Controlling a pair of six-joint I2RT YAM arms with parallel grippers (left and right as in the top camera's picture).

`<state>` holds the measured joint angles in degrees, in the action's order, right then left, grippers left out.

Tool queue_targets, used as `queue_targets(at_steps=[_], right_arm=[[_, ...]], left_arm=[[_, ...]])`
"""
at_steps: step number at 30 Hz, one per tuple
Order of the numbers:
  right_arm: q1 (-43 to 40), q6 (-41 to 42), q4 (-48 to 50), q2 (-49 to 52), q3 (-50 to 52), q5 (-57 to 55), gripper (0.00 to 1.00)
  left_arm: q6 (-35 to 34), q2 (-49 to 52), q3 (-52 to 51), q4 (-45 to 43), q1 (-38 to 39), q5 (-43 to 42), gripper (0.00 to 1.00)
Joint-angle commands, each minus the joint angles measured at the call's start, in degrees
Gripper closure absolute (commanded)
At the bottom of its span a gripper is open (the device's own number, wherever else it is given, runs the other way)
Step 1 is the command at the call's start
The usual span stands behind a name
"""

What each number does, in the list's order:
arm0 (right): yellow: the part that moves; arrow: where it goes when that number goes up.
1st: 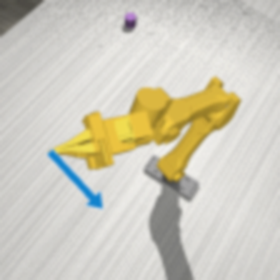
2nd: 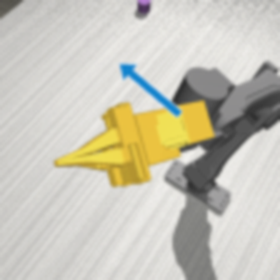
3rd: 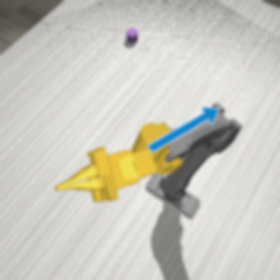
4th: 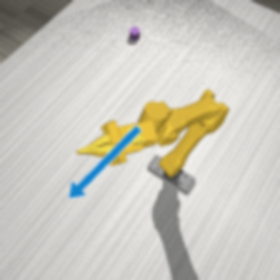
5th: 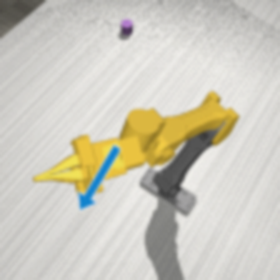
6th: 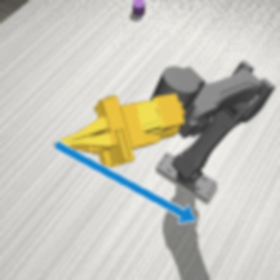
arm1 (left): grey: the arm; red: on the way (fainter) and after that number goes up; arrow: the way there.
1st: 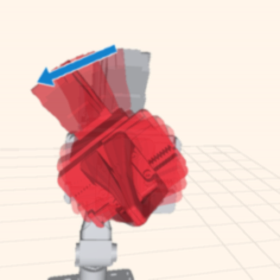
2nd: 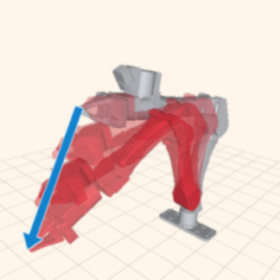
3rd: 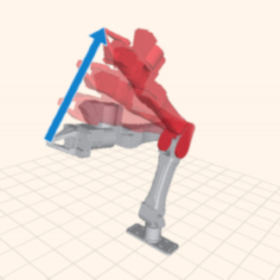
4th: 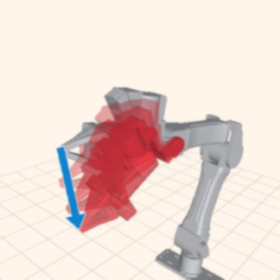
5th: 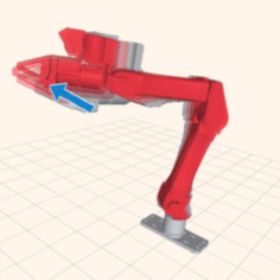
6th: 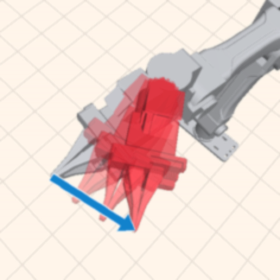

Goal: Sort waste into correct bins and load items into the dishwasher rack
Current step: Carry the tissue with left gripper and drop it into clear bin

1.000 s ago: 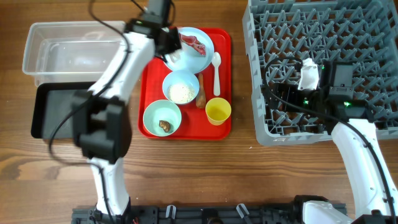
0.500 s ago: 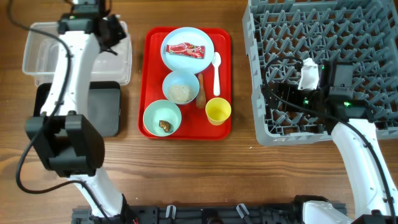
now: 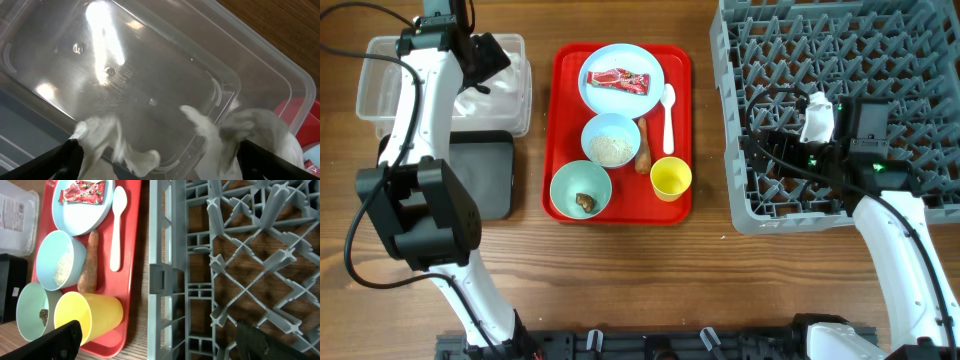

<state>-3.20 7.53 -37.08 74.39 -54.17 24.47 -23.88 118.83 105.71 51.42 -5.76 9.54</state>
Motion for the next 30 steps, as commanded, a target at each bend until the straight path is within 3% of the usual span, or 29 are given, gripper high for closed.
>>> queue_targets(at_steps=[1,7,8,9,10,11,14,15,17,18,20,21,22,23,26,30], right_arm=[[-0.09,0.55,0.35,0.42,-1.22,1.33,0.0],[-0.09,0.55,0.35,0.42,-1.22,1.33,0.0],[-0.09,0.55,0.35,0.42,-1.22,1.36,0.0],[-0.09,0.55,0.35,0.42,-1.22,1.36,0.0],[-0.09,0.55,0.33,0.42,-1.22,1.36,0.0],[-0.09,0.52,0.35,0.42,-1.22,1.33,0.0],[-0.09,0.52,0.35,0.42,-1.22,1.36,0.0],[-0.09,0.55,0.33,0.42,-1.22,1.36,0.0],[-0.09,0.55,0.35,0.42,-1.22,1.33,0.0],[-0.09,0.52,0.35,0.42,-1.22,1.33,0.0],[-0.09,0.48,0.35,0.42,-1.22,1.33,0.0],[-0.09,0.5,0.35,0.42,-1.22,1.33,0.0],[-0.09,0.5,0.35,0.42,-1.22,1.33,0.0],[-0.09,0.48,0.35,0.42,-1.22,1.33,0.0],[-0.09,0.5,0.42,0.42,-1.22,1.33,0.0],[-0.09,0.35,0.5,0.42,-1.22,1.31,0.0]], left_arm=[[1.14,-0.22,0.39,-0.09,0.42,-1.33,0.0],[0.66,-0.26,0.39,-0.28,0.09,-1.53,0.01],[0.66,-0.26,0.39,-0.33,-0.07,-1.55,0.12],[0.68,-0.26,0.39,-0.33,-0.2,-1.53,0.32],[0.68,-0.26,0.39,-0.26,-0.35,-1.51,0.74],[0.68,-0.26,0.39,-0.09,-0.57,-1.53,0.96],[0.68,-0.26,0.39,0.46,-1.33,-1.49,0.96],[0.7,-0.26,0.39,0.72,-1.68,-1.49,0.86],[0.7,-0.26,0.39,1.14,-2.38,-0.9,0.11],[0.7,-0.26,0.39,1.29,-2.82,-0.55,0.0],[0.72,-0.26,0.39,1.9,-3.69,-0.26,0.03],[0.74,-0.26,0.39,2.19,-4.24,-0.57,0.26],[1.2,-0.26,0.39,2.21,-4.55,-1.66,0.39],[2.97,-0.28,0.39,2.1,-5.09,-5.79,0.43],[10.1,-0.31,0.39,2.01,-6.6,-21.07,0.4],[9.97,-0.44,0.44,1.62,-7.63,-27.91,0.31]])
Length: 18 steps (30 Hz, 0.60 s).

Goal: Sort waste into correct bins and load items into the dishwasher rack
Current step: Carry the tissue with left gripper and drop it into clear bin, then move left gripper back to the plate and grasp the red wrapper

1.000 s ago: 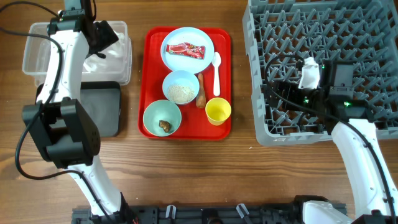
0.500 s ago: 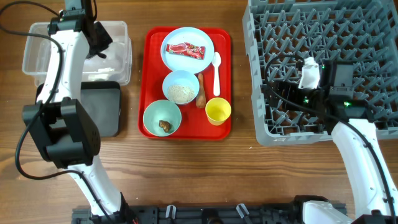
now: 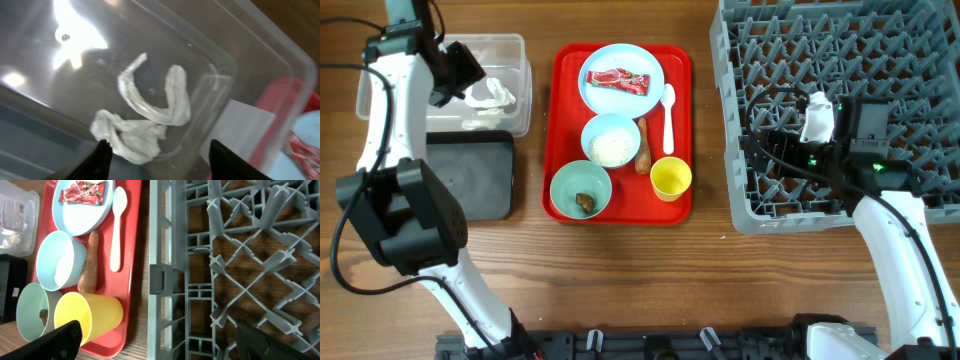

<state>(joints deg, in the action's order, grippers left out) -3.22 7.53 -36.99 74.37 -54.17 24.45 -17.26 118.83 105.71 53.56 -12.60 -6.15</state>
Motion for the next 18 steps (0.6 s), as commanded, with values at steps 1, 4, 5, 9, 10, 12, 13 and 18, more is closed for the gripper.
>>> queue_targets(at_steps=[1,4,5,9,10,12,13,18], right_arm=[[-0.07,0.33,0.42,0.44,-1.22,1.33,0.0],[-0.07,0.35,0.55,0.44,-1.22,1.33,0.0],[-0.07,0.37,0.61,0.44,-1.22,1.33,0.0],[-0.07,0.35,1.05,0.44,-1.22,1.36,0.0],[-0.07,0.37,1.09,0.44,-1.22,1.36,0.0],[-0.07,0.35,1.16,0.44,-1.22,1.33,0.0],[-0.07,0.37,1.18,0.44,-1.22,1.33,0.0],[-0.07,0.37,1.16,0.44,-1.22,1.33,0.0]], left_arm=[[3.37,-0.48,0.46,-0.63,-0.76,-12.33,0.3],[3.58,-1.07,0.46,-0.81,0.52,-12.26,0.27],[3.61,-1.22,0.46,-0.85,1.05,-12.26,0.26],[5.7,-1.75,0.46,-2.58,5.53,-12.17,0.23],[7.02,-1.75,0.44,-3.08,7.1,-11.72,0.21],[10.08,-1.68,0.42,-4.09,11.19,-7.89,0.18],[11.19,-1.6,0.37,-4.66,13.18,-5.2,0.16],[17.25,-1.07,0.37,-8.66,21.92,3.1,0.06]])
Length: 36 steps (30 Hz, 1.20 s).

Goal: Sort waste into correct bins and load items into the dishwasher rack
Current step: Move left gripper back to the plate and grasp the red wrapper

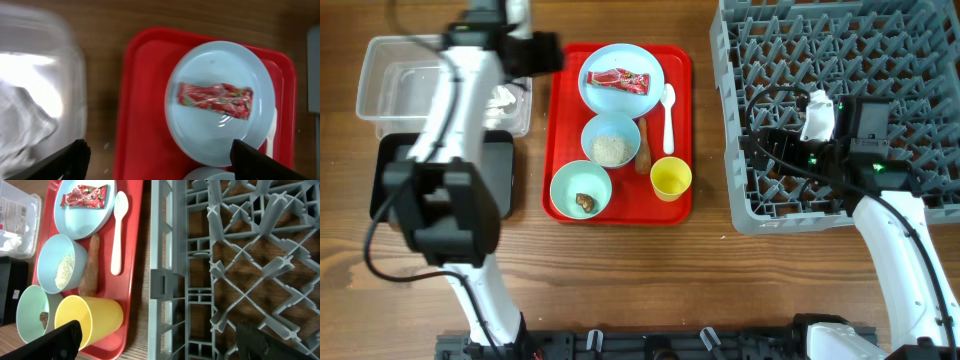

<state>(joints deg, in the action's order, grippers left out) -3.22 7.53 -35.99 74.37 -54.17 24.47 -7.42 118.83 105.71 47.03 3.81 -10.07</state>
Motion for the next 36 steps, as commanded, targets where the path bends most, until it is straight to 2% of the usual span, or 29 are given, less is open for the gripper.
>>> queue_targets(at_steps=[1,4,12,23,26,32,35,36], right_arm=[[-0.07,0.39,0.15,0.44,-1.22,1.31,0.0],[-0.07,0.37,0.17,0.44,-1.22,1.31,0.0],[-0.07,0.35,0.15,0.44,-1.22,1.29,0.0],[-0.07,0.37,0.04,0.44,-1.22,1.31,0.0],[-0.07,0.37,0.09,0.44,-1.22,1.31,0.0],[-0.07,0.39,-0.04,0.44,-1.22,1.31,0.0],[-0.07,0.37,-0.04,0.44,-1.22,1.31,0.0],[-0.07,0.37,-0.04,0.44,-1.22,1.31,0.0]], left_arm=[[9.42,-0.79,0.37,-3.39,7.28,7.48,0.05],[14.05,0.83,0.37,-6.75,10.47,7.56,0.0],[23.67,8.94,0.37,-14.16,13.35,4.72,0.0],[23.67,16.0,0.35,-17.11,13.57,1.97,0.0],[23.67,16.0,0.33,-17.07,13.55,1.99,0.05],[23.5,16.15,0.26,-16.48,13.55,1.99,0.25],[23.5,16.48,0.26,-16.48,13.57,1.99,0.25],[23.5,16.52,0.26,-16.61,13.55,1.99,0.21]])
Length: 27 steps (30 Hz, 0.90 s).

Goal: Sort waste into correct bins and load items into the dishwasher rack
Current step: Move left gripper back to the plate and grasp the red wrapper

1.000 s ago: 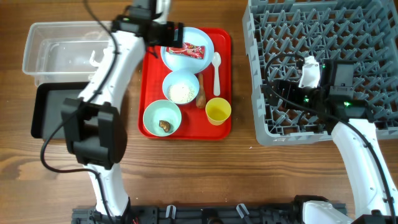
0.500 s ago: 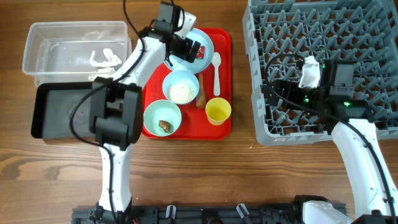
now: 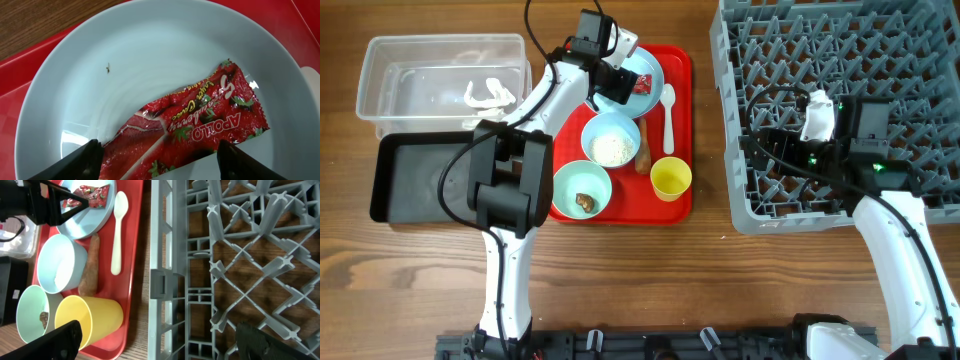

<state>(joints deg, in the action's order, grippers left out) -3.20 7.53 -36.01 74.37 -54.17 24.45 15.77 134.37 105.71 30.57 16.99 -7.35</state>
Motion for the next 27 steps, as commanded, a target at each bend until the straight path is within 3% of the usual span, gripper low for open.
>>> queue_targets(at_steps=[1,8,17,27], right_arm=[[-0.09,0.35,-0.02,0.44,-1.22,1.33,0.0],[-0.09,0.37,0.0,0.44,-1.22,1.11,0.0],[-0.09,0.35,0.07,0.44,-1.22,1.11,0.0],[-0.09,0.37,0.37,0.44,-1.22,1.11,0.0]], left_arm=[[0.31,1.11,0.26,-0.24,0.37,-0.7,0.15],[0.33,1.88,0.26,-4.04,0.39,-0.7,0.0],[0.35,3.15,0.26,-7.17,0.37,-0.72,0.0],[0.33,5.57,0.26,-3.23,0.9,-0.72,0.02]])
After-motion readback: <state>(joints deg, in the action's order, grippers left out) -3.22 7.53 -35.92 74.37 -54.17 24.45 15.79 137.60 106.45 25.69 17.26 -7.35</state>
